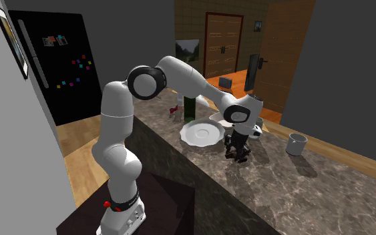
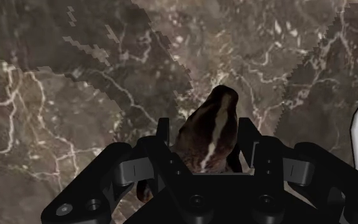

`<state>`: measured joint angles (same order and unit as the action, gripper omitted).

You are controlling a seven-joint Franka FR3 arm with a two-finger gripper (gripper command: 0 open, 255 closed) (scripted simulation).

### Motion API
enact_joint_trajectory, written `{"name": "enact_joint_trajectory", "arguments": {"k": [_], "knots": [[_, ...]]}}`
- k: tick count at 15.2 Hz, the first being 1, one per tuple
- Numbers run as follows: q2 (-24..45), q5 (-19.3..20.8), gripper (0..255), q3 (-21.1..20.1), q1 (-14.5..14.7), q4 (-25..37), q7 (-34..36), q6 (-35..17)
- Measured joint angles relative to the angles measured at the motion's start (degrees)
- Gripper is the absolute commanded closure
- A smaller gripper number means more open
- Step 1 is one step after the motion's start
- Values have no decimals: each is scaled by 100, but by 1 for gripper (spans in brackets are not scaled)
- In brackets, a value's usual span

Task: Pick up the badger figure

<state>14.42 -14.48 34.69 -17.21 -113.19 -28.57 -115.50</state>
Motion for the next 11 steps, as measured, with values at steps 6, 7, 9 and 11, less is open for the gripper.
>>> {"name": "enact_joint_trajectory", "arguments": {"k": [6,7,9,11], "knots": [[-197,153,255,40,48,150,134,301],[-236,182,255,47,56,178,157,359],[-303,235,255,66,57,275,189,507],[-359,277,255,75,67,353,229,628]]}}
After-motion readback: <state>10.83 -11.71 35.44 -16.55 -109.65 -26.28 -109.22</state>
